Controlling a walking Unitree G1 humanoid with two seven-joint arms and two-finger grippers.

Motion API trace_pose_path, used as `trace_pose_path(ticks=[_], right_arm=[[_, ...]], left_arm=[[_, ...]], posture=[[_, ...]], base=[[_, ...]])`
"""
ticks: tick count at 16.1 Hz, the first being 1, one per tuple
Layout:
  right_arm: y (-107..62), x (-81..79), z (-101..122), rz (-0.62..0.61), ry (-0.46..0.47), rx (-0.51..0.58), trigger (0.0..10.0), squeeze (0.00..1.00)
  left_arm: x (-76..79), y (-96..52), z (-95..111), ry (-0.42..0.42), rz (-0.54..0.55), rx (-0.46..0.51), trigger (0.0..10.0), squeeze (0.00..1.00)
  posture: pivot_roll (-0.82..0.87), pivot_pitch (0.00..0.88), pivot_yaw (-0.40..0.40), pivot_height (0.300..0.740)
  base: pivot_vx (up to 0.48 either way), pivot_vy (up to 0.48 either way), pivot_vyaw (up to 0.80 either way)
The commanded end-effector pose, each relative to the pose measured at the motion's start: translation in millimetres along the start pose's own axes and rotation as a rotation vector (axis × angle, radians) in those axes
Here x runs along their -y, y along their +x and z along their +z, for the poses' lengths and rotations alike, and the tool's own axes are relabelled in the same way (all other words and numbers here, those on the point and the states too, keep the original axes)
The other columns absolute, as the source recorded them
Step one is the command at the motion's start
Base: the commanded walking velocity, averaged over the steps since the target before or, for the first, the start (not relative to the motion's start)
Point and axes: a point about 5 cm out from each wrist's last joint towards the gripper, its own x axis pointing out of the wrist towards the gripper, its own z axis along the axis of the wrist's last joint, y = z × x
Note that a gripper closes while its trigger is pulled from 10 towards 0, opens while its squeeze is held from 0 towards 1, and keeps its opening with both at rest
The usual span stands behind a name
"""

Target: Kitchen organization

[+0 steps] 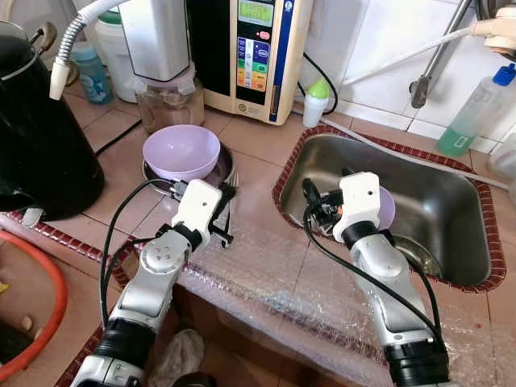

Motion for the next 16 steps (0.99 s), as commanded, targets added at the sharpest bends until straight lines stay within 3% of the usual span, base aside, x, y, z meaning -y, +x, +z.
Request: trace_pose_path(ticks=[1, 2, 3, 7, 11, 16], right_arm=[[-3.7, 2.3, -4.5, -0.022, 0.014, -0.013, 10.0, 0.0], [-3.8, 1.1, -5.4, -0.021, 0.019, -0.016, 10.0, 0.0], [-3.5, -0.6, -5.2, -0.016, 0.024, -0.015, 10.0, 0.0], [1.9, -2.3, -2.3, -0.051, 0.036, 0.004, 10.0, 0.0], [8.8, -20.2, 0.2, 0.006, 0.062, 0.026, 10.0, 0.0], [8.4, -23.7, 0.2, 0.023, 0.05, 0.034, 10.0, 0.0]], left_arm=[[-1.3, -2.8, 8.4, 0.035, 0.009, 0.012, 0.0, 0.0], [-3.1, -4.7, 7.7, 0.013, 0.048, -0.011, 10.0, 0.0], [-2.1, -6.9, 8.1, -0.038, 0.094, -0.027, 10.0, 1.0], [6.9, -9.4, 2.6, -0.135, 0.161, -0.078, 10.0, 1.0], [17.4, -8.7, -10.2, -0.28, 0.177, -0.192, 10.0, 1.0], [23.1, -1.7, -24.5, -0.335, 0.209, -0.297, 10.0, 1.0]], posture=[[0.01, 0.018, -0.011, 0.74], [0.02, 0.019, -0.011, 0.74], [0.02, 0.014, -0.007, 0.74], [0.0, 0.0, 0.01, 0.74], [0.01, 0.0, 0.028, 0.74], [-0.03, 0.0, 0.026, 0.74]], base=[[0.0, 0.0, 0.0], [0.0, 0.0, 0.0], [0.0, 0.0, 0.0], [0.0, 0.0, 0.0], [0.0, 0.0, 0.0], [0.0, 0.0, 0.0]])
